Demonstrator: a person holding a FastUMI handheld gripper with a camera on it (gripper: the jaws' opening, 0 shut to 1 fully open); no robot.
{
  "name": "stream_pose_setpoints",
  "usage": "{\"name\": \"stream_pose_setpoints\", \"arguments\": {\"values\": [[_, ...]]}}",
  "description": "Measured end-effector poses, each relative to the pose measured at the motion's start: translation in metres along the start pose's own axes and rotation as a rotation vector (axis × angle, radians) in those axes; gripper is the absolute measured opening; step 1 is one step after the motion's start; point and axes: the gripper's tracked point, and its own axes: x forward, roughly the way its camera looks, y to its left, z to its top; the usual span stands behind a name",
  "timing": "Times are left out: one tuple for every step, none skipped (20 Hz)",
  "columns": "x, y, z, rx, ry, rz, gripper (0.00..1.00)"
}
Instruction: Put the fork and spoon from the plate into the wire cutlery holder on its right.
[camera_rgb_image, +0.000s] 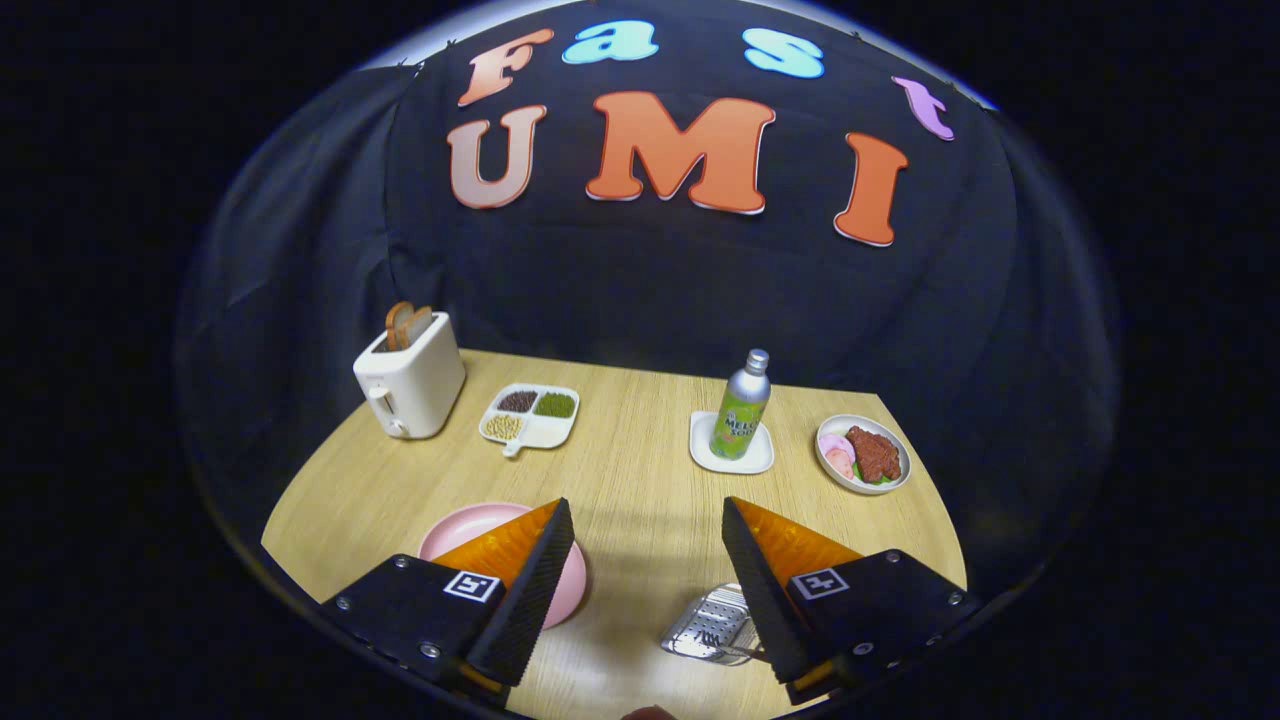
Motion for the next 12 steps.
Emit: {"name": "stream_pose_setpoints", "arguments": {"values": [[-0.003,0.003,0.008,0.001,-0.045,-0.01,0.9],[-0.006,0.009,0.015,-0.003,-0.088,-0.01,0.9],[-0.009,0.014,0.021,-0.007,-0.125,-0.011,0.9],[-0.011,0.021,0.029,-0.01,-0.16,-0.007,0.9],[-0.013,0.028,0.032,-0.014,-0.182,-0.007,0.9],[-0.015,0.036,0.033,-0.013,-0.196,0.0,0.9],[-0.02,0.043,0.033,-0.012,-0.2,0.01,0.9],[-0.018,0.052,0.032,-0.008,-0.196,0.025,0.9],[-0.013,0.066,0.028,-0.004,-0.187,0.041,0.9],[-0.009,0.077,0.022,-0.002,-0.171,0.054,0.9],[-0.007,0.088,0.015,-0.002,-0.154,0.069,0.9],[-0.005,0.097,0.01,-0.002,-0.137,0.081,0.9]]}}
